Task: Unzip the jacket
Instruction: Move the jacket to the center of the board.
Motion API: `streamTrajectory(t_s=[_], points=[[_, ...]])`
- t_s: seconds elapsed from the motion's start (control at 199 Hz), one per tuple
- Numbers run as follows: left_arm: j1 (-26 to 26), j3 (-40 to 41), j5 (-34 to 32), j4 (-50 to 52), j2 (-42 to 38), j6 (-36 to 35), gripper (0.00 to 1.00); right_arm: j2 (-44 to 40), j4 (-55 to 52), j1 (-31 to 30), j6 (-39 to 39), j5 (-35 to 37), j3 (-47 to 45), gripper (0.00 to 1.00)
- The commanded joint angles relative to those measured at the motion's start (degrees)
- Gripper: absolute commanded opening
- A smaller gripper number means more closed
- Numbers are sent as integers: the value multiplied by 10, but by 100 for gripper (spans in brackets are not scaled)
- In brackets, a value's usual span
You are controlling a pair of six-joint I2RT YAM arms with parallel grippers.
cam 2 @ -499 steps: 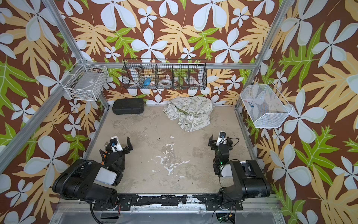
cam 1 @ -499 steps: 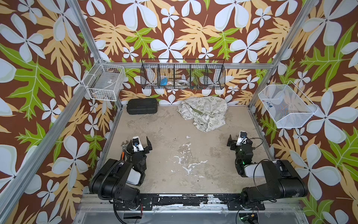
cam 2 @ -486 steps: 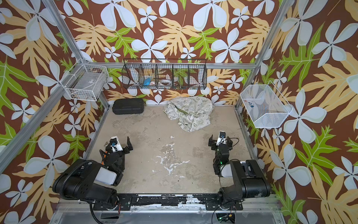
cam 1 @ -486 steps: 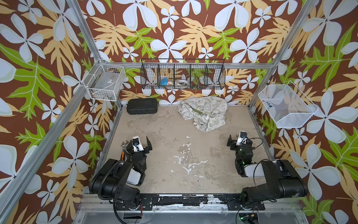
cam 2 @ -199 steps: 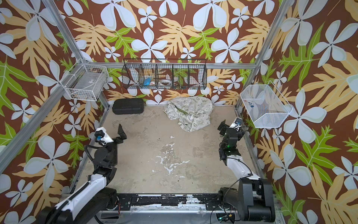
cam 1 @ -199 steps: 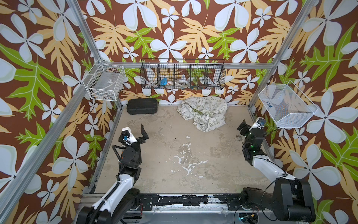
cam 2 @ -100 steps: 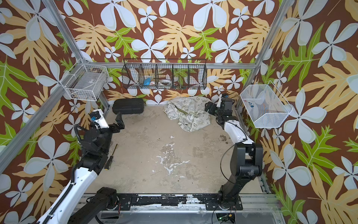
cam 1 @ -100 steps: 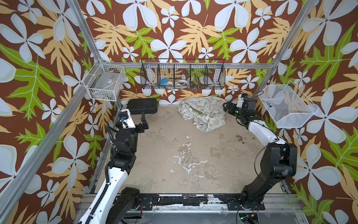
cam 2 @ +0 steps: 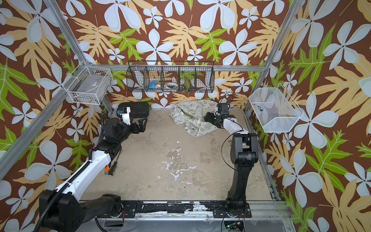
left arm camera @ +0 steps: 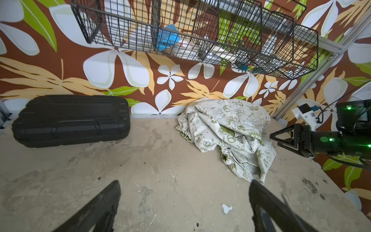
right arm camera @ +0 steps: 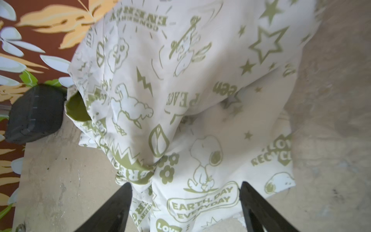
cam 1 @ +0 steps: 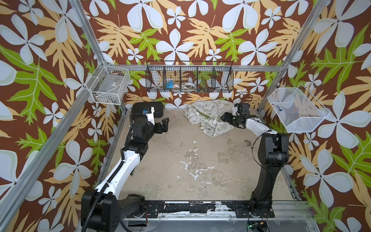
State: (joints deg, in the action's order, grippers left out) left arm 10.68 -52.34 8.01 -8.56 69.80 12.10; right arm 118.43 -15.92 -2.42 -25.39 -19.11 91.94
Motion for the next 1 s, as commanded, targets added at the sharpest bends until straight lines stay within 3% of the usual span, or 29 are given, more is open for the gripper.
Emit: streamTrajectory(t_s=[0.0, 0.135, 0.271, 0.356, 0.496, 0.607, 0.747, 0.998], points=[[10, 4, 16, -13, 12, 13, 100, 15, -10, -14, 9, 9, 7, 83], [21, 10, 4, -10, 23, 6, 100, 47, -34, -37, 10, 36, 36, 80], [35, 16, -14, -11, 47, 47, 100, 86, -64, -47, -14, 72, 71, 72], [44, 17, -2, -8, 64, 65, 100, 106, -71, -46, -31, 75, 83, 57], [57, 13, -11, 0, 82, 71, 100, 118, -85, -46, -32, 60, 99, 18], [70, 9, -26, 6, 91, 64, 100, 96, -115, -47, -14, 58, 103, 0], [97, 1, -20, 1, 103, 36, 100, 4, -137, -47, 18, 37, 49, 0], [122, -32, 44, -23, 123, -33, 100, -250, -204, -49, 57, -13, -146, 0]])
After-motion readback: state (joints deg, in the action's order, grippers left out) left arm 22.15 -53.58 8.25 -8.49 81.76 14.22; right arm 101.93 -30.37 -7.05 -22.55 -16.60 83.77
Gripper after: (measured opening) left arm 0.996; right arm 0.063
